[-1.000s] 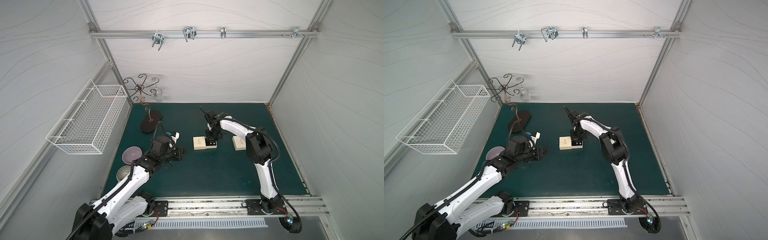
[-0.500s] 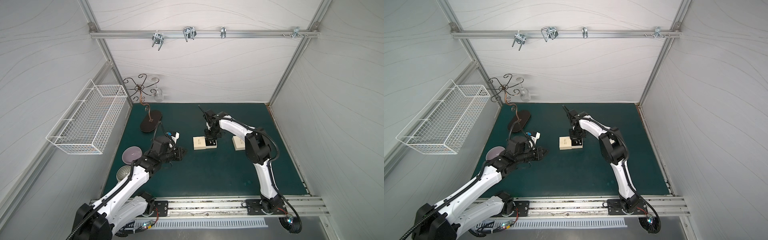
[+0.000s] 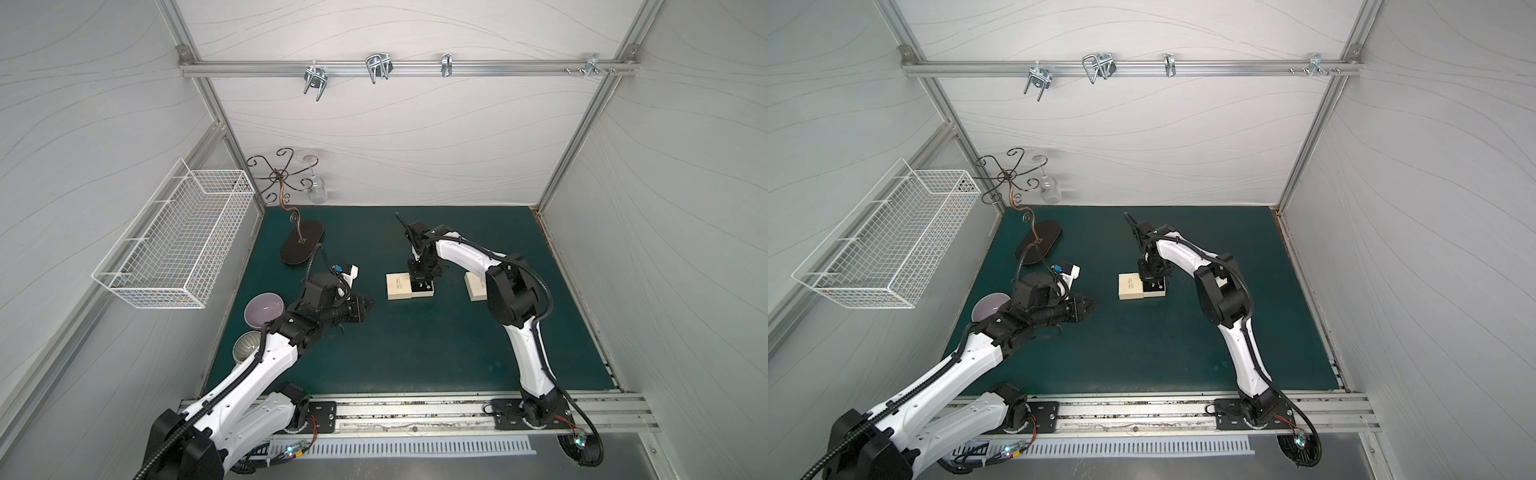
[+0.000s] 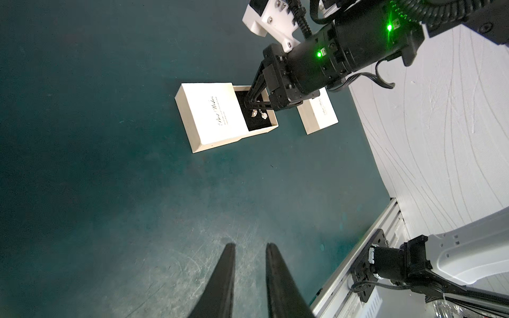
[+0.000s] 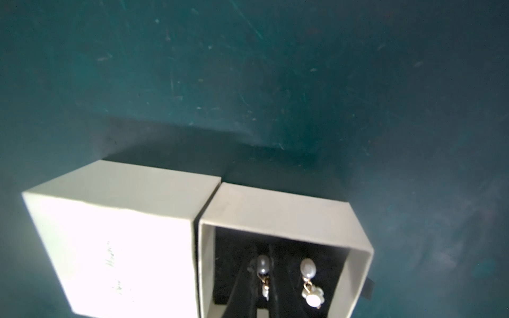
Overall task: Place the earrings into the drawer-style jewelry box
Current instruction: Insert the earring into the inner lining.
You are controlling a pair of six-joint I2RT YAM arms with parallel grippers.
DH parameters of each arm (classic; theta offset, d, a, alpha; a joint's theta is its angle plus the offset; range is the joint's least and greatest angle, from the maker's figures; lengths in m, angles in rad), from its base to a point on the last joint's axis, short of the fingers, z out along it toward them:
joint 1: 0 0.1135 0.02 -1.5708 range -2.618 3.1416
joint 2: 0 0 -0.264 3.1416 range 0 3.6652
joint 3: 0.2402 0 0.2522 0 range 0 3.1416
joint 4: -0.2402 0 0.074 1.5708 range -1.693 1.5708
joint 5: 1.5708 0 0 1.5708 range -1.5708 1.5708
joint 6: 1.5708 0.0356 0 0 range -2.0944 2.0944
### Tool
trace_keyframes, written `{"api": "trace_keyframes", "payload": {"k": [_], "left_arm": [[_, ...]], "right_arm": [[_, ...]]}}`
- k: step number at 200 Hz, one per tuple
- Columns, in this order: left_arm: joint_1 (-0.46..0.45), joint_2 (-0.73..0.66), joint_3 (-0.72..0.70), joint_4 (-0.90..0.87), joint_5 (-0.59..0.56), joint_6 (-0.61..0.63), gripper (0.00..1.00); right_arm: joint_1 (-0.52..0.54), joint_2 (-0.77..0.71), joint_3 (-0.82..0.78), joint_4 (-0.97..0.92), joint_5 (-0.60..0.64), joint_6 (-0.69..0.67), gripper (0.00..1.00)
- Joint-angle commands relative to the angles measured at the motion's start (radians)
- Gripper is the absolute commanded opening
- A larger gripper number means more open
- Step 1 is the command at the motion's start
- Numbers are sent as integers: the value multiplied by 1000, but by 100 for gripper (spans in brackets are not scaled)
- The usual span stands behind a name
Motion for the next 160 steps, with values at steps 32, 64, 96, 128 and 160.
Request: {"api": "trace_keyframes", "payload": {"k": [32, 64, 96, 128, 160], "left_arm": [[0, -18, 2, 38, -6, 5, 25], [1, -21, 0, 39, -10, 7, 24], [0, -17, 0, 38, -9, 5, 24], [0, -17, 1, 36, -10, 6, 24], [0, -12, 1, 34, -12, 7, 24]], "right_arm": [[10, 27, 33, -12, 7, -2, 8], [14, 39, 52, -24, 11, 0, 9], [21, 49, 64, -34, 21, 2, 10], [24, 57, 67, -37, 19, 4, 13], [25, 50, 69, -38, 1, 8, 17]]}}
